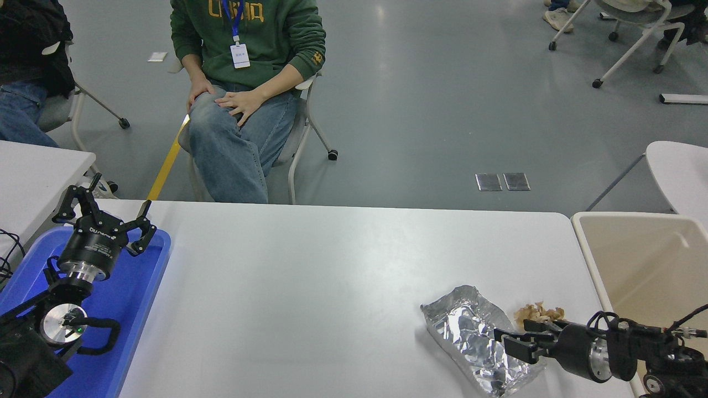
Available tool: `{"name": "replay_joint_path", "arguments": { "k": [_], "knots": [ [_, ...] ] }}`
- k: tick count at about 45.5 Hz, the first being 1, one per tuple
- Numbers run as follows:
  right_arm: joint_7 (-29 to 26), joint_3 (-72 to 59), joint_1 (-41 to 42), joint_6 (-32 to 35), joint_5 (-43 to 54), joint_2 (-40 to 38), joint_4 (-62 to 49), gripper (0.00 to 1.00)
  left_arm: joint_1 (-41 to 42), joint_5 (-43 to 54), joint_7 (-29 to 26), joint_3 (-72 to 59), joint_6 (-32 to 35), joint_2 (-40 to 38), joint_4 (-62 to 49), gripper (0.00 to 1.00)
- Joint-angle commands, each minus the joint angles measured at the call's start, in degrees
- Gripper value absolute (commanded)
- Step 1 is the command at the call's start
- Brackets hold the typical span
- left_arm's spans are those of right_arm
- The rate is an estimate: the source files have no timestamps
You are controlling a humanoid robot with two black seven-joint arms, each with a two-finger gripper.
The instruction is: Clean the table surface
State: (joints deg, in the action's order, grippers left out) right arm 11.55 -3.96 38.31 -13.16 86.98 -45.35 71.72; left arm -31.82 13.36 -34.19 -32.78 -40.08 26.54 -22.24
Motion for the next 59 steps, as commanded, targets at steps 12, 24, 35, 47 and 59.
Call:
{"name": "replay_joint_path", "arguments": {
  "k": [12, 24, 35, 47, 59],
  "knots": [
    [-0.03, 0.00, 0.27, 0.07, -0.15, -0.35, 0.70, 0.80, 0.00, 0.00, 0.00, 0.00, 0.00, 0.00, 0.00, 1.00],
    [0.06, -0.08, -0.26, 0.07, -0.15, 0.00, 3.87, 0.80, 0.00, 0.00, 0.00, 0.00, 0.00, 0.00, 0.00, 1.00],
    [-0.03, -0.52, -0.61, -0.02, -0.23, 2.55, 2.20, 0.79, 0.00, 0.00, 0.00, 0.00, 0.00, 0.00, 0.00, 1.00],
    [-0.03, -0.61, -0.61, -0.02, -0.15, 5.45, -1.41, 0.73, 0.00, 0.00, 0.00, 0.00, 0.00, 0.00, 0.00, 1.00],
    [-0.03, -1.14, -0.78, -0.02, 0.03, 9.84, -4.74, 0.67, 0.00, 0.00, 0.00, 0.00, 0.00, 0.00, 0.00, 1.00]
  ]
}}
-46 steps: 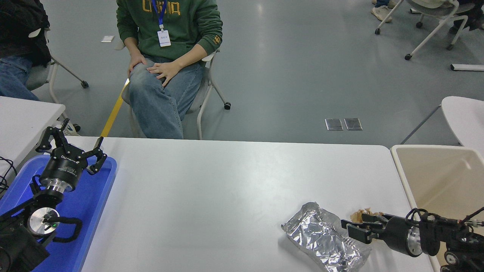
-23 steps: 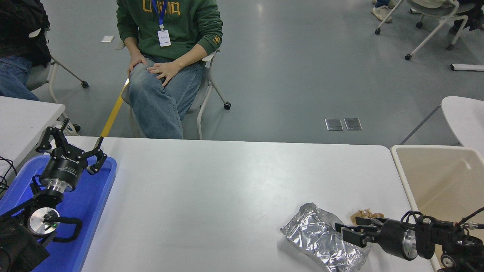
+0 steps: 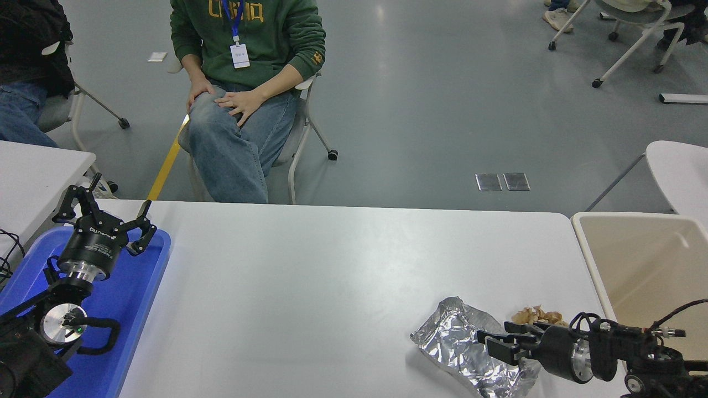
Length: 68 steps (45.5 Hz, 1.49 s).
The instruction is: Clean the table surface
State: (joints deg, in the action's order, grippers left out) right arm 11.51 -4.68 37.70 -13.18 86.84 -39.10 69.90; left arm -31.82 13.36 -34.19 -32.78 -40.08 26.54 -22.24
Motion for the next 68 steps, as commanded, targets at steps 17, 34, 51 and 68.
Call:
{"name": "replay_joint_path", "arguments": {
  "k": [17, 34, 51, 68],
  "knots": [
    [0.09, -2.17, 0.09, 0.17, 1.05, 5.35, -6.62, 0.36, 0.00, 0.00, 0.00, 0.00, 0.00, 0.00, 0.00, 1.00],
    [0.09, -1.56, 0.70, 3.95, -0.18, 0.26, -4.07, 0.00, 0.00, 0.00, 0.00, 0.00, 0.00, 0.00, 0.00, 1.00],
    [0.09, -1.20, 2.28, 4.65, -2.11, -8.71, 6.29, 0.00, 0.00, 0.00, 0.00, 0.00, 0.00, 0.00, 0.00, 1.00],
    [1.93, -0.94, 10.63, 10.27, -7.12, -26.46, 18.08, 0.00, 0.00, 0.00, 0.00, 0.00, 0.00, 0.00, 0.00, 1.00]
  ]
}}
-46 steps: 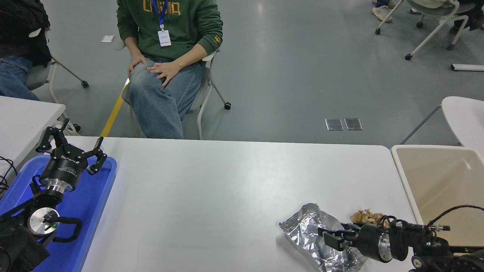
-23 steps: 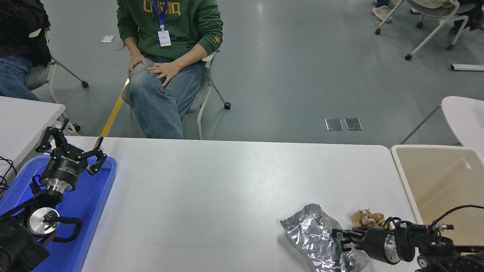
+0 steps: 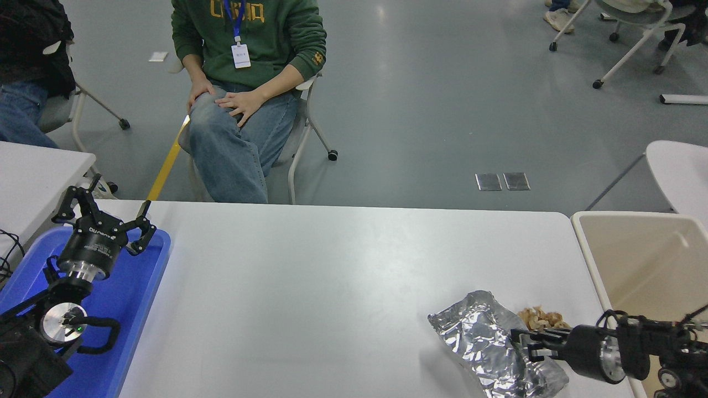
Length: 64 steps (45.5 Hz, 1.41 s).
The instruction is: Clean the table surface
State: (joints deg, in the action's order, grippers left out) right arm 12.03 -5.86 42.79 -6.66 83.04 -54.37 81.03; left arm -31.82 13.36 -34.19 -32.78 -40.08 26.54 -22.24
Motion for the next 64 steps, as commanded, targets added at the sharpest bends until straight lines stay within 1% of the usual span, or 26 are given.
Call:
{"name": "replay_joint_path", "arguments": {
  "k": [1, 10, 21, 28, 35, 45, 55, 61, 64],
  "knots": [
    [1.59, 0.33, 6.15, 4.46, -3.94, -12.16, 7.12, 0.00, 0.00, 0.00, 0.00, 0.00, 0.00, 0.00, 0.00, 1.00],
    [4.40, 0.68, 13.80, 11.93, -9.48, -20.33, 8.79, 0.00, 0.00, 0.00, 0.00, 0.00, 0.00, 0.00, 0.00, 1.00],
    [5.72, 3.57, 23.03, 24.49, -13.34, -28.77, 9.84, 0.00, 0.00, 0.00, 0.00, 0.00, 0.00, 0.00, 0.00, 1.00],
    [5.72, 8.58, 25.85, 32.93, -14.23, -32.64, 9.84, 0.00, 0.00, 0.00, 0.00, 0.00, 0.00, 0.00, 0.00, 1.00],
    [5.72, 13.68, 26.29, 38.74, -14.31, -35.28, 9.84, 0.00, 0.00, 0.00, 0.00, 0.00, 0.00, 0.00, 0.00, 1.00],
    [5.72, 16.06, 26.46, 41.99, -15.11, -36.78, 9.76, 0.00, 0.00, 0.00, 0.00, 0.00, 0.00, 0.00, 0.00, 1.00],
    [5.63, 15.80, 26.20, 42.17, -15.11, -36.43, 9.14, 0.00, 0.00, 0.00, 0.00, 0.00, 0.00, 0.00, 0.00, 1.00],
    [5.02, 15.36, 25.94, 41.64, -15.11, -35.81, 6.95, 0.00, 0.00, 0.00, 0.00, 0.00, 0.00, 0.00, 0.00, 1.00],
    [4.84, 15.01, 25.76, 41.38, -15.19, -34.32, 3.88, 0.00, 0.00, 0.00, 0.00, 0.00, 0.00, 0.00, 0.00, 1.00]
  ]
}}
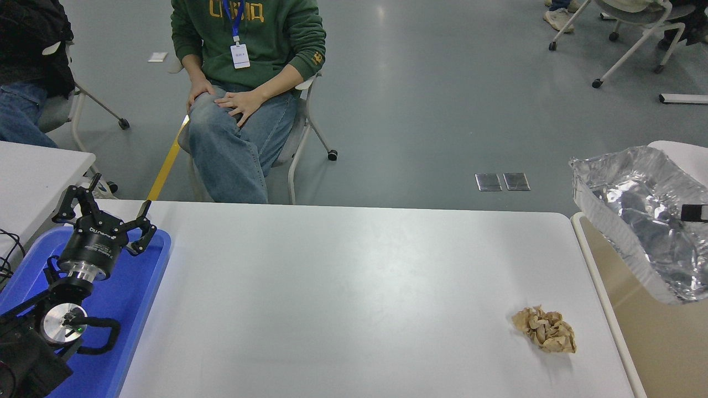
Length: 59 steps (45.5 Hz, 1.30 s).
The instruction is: Clean the table surface
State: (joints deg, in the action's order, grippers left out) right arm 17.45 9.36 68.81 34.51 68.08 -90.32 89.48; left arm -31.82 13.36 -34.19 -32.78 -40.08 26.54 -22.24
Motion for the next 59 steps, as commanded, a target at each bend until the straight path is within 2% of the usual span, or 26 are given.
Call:
{"name": "replay_joint_path", "arguments": {
  "k": [1, 8, 25, 42, 59],
  "knots": [
    [-0.66, -0.40, -0.26, 0.03, -0.23, 2.51, -5.71, 0.00, 0.00, 0.00, 0.00, 0.00, 0.00, 0.00, 0.00, 1.00],
    [-0.75, -2.50, -1.93, -3.30, -0.58, 6.73, -14.76, 0.00, 0.00, 0.00, 0.00, 0.00, 0.00, 0.00, 0.00, 1.00],
    [-1.01, -5.41, -10.98, -13.67, -12.61, 20.27, -35.59, 0.00, 0.00, 0.00, 0.00, 0.00, 0.00, 0.00, 0.00, 1.00],
    [-1.01, -5.41, -19.32, -18.86, -25.45, 32.31, -55.28, 0.00, 0.00, 0.00, 0.00, 0.00, 0.00, 0.00, 0.00, 1.00],
    [-1.37, -5.41, -27.94, -23.87, -36.00, 48.56, -77.43, 0.00, 0.00, 0.00, 0.00, 0.00, 0.00, 0.00, 0.00, 1.00]
  ]
}}
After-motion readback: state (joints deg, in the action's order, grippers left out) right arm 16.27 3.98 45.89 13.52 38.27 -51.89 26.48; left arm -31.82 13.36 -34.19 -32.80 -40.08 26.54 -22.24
